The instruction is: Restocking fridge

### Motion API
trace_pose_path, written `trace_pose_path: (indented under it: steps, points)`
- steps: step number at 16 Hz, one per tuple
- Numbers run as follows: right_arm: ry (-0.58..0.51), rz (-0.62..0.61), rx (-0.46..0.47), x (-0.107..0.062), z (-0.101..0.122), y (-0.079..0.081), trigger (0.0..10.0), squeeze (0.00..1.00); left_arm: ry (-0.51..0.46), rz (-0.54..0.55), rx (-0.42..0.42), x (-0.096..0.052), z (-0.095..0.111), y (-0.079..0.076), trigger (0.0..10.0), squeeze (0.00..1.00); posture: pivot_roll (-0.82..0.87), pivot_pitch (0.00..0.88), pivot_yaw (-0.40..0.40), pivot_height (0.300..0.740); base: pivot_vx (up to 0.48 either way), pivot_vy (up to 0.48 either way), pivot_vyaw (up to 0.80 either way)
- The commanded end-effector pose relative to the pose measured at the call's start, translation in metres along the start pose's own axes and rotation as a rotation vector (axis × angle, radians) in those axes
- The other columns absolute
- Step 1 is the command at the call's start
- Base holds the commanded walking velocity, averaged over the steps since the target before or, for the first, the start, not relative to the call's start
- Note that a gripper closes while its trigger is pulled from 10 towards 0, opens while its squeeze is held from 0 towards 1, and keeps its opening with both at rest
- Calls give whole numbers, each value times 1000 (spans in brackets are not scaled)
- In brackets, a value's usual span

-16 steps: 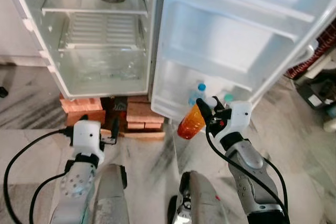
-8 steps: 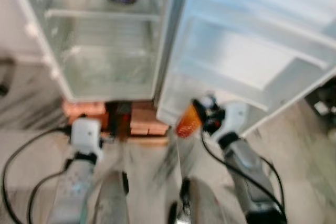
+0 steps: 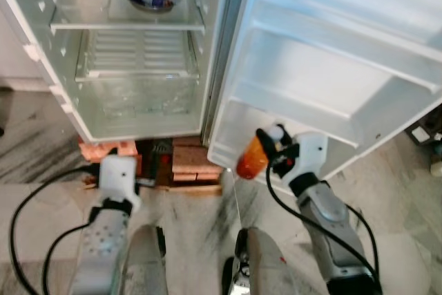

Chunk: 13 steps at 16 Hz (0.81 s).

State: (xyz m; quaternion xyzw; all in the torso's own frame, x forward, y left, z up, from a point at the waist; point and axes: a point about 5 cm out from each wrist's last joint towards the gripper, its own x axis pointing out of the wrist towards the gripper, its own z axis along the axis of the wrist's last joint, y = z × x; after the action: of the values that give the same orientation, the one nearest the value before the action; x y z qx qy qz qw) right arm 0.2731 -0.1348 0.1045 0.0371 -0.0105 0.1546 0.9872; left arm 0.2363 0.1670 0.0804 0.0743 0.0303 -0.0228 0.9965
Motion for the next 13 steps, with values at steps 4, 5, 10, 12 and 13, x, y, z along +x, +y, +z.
trace_pose_path:
  steps: [4,5,10,12,13]
  points:
    - [-29,-31,-24,0,5,-7,10000,0,6,-22,10,-3,-2,-4,10000,0,119,165,-137,627,0,0,0]
    - [-29,-29,-24,1,5,-7,10000,0,7,-21,6,-3,-2,-4,10000,0,119,165,-137,617,0,0,0]
    - [-34,-27,-28,2,5,-6,10000,0,-6,-34,-2,-3,0,-5,10000,0,120,166,-136,584,0,0,0]
    - [-40,-25,-39,2,6,-5,10000,0,-14,-62,-15,-4,1,-8,10000,0,120,167,-134,584,156,0,0]
    - [-43,-21,-48,2,6,-4,10000,0,-15,-61,-13,-4,1,-8,10000,0,119,167,-133,584,311,0,0]
